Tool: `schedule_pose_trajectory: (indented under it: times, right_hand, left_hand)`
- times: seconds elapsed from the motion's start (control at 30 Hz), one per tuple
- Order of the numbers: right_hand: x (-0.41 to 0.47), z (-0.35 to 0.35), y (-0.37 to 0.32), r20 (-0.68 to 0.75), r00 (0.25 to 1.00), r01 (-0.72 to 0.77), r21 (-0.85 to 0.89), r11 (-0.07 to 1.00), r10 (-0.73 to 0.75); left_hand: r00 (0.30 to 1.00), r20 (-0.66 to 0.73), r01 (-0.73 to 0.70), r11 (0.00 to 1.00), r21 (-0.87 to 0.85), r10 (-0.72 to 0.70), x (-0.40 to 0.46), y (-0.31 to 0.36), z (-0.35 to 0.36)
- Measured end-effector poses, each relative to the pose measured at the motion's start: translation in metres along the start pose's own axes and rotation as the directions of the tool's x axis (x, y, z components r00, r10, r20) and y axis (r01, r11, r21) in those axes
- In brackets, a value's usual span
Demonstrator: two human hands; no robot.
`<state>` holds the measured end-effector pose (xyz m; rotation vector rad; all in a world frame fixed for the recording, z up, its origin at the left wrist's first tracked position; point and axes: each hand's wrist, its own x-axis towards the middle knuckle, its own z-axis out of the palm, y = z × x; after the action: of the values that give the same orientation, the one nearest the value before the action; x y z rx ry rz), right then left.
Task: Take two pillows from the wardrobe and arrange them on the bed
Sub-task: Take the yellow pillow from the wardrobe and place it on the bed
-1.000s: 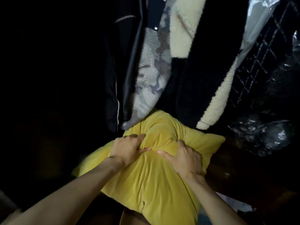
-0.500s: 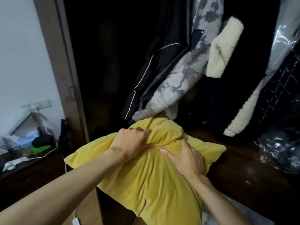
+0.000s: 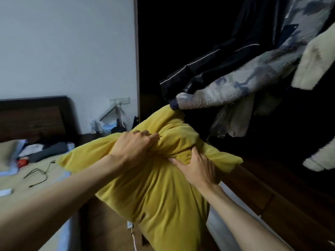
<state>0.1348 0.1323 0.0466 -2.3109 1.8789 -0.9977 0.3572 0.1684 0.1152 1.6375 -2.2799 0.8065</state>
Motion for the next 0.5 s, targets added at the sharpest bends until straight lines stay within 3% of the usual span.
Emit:
schedule_pose_trajectory:
  times: [0.2,0.5]
  right_hand:
    - [0.011,0.041,-0.091,0.05,0.968,0.238,0.126,0.963,-0.246]
    - [0.037,0.113,-0.273,0.037,0.825,0.54,0.241,0.806,-0.564]
  left_hand:
    - [0.961,0.103,0.247,0.965,0.085,-0.255,-0.078,-0.068,-0.017]
    - [0.836,0.1,0.501,0.825,0.262,-0.539,-0.187,-0.208,-0.032]
